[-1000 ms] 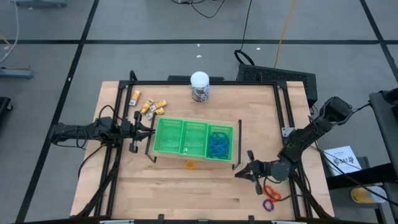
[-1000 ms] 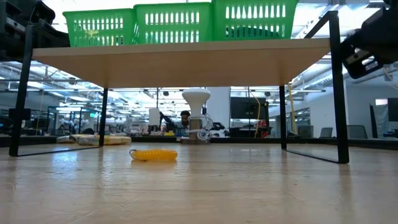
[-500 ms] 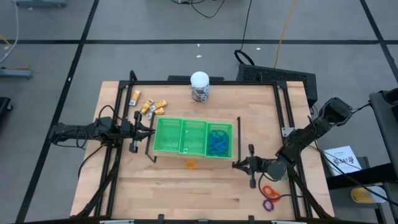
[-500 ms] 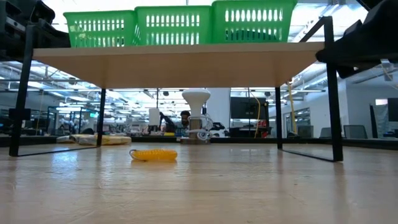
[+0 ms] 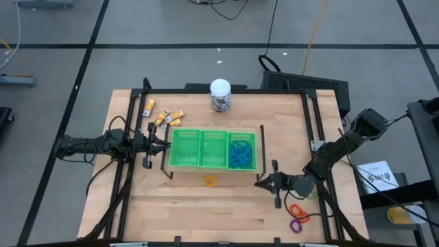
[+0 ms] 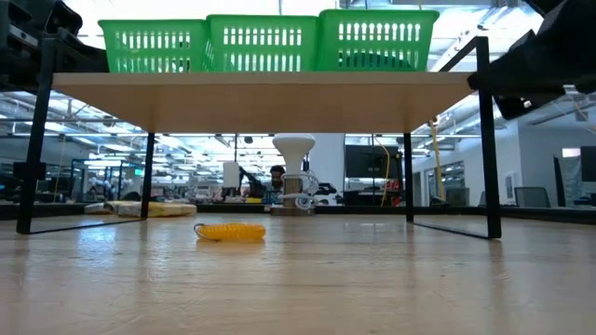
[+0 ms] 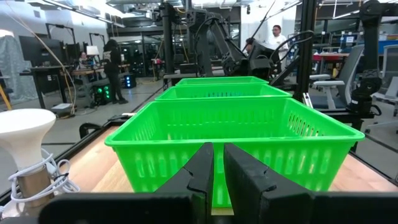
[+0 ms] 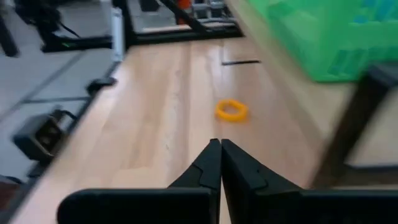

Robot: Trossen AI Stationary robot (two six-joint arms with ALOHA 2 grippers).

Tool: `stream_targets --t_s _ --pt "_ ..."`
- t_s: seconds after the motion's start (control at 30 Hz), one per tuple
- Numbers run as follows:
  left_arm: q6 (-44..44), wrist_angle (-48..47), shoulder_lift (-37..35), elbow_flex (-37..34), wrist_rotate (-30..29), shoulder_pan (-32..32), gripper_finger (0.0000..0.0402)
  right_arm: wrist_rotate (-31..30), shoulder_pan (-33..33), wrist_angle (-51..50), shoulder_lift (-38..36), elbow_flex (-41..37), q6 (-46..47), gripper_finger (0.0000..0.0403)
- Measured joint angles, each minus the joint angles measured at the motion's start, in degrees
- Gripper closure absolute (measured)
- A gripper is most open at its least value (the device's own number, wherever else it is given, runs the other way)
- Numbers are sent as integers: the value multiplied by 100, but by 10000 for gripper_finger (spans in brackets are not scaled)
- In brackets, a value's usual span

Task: Pick & Place Office Desk Supplies
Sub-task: Adjust the shelf on the table

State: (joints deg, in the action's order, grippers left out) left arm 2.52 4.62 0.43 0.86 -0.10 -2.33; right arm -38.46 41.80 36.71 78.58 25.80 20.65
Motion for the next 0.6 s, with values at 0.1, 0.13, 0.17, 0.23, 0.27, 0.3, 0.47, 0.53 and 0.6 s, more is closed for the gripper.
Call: stream_targets --t_s 0.1,0.13,0.17,0.23,0.27,0.3,0.47,0.53,0.6 --pt "0 0 0 0 0 -2 357 115 0 388 349 154 -140 402" --pt "0 0 0 0 0 -2 357 129 0 423 498 272 -235 402" --pt "0 0 0 2 0 0 357 131 0 421 653 411 -362 402" --pt "0 0 -2 2 0 -1 357 170 -16 356 998 762 -704 402" --pt "0 4 -2 8 0 -1 357 239 -38 271 1156 965 -969 403" --pt "-4 22 -2 10 1 0 357 256 -55 128 1299 1202 -1160 403" --pt "-31 135 -7 30 3 0 357 270 -130 -1189 1656 2421 -2503 403" --pt "-98 224 -11 30 -18 -2 357 317 -182 -1726 1731 2899 -2682 403" --pt "-184 342 -2 7 -48 2 357 180 -194 -2218 1745 3171 -2674 403"
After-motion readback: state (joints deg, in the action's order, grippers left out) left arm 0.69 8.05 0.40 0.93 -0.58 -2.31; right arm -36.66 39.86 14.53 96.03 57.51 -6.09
